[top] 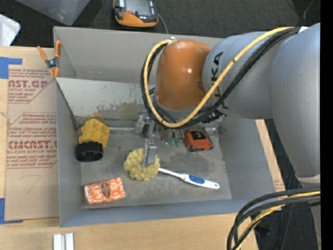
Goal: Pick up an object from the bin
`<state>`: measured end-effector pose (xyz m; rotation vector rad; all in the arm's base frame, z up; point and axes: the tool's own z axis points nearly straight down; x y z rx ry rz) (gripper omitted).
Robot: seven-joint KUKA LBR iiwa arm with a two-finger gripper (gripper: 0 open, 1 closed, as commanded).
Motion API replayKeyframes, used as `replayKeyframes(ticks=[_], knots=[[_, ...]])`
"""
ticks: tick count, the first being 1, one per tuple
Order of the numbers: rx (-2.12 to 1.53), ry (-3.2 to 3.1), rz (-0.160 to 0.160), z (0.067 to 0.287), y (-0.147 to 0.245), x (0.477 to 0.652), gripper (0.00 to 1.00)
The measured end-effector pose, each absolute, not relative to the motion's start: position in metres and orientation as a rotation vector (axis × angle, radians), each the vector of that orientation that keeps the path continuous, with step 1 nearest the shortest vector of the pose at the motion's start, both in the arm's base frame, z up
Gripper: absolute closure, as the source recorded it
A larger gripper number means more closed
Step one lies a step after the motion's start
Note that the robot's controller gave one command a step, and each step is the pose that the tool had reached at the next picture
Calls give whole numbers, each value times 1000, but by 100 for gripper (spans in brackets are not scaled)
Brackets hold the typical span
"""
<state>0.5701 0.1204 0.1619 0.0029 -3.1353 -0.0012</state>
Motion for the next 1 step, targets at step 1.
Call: replayKeyframes(ticks=[1], knots=[[0, -3143, -3, 167, 120, 572, 0]])
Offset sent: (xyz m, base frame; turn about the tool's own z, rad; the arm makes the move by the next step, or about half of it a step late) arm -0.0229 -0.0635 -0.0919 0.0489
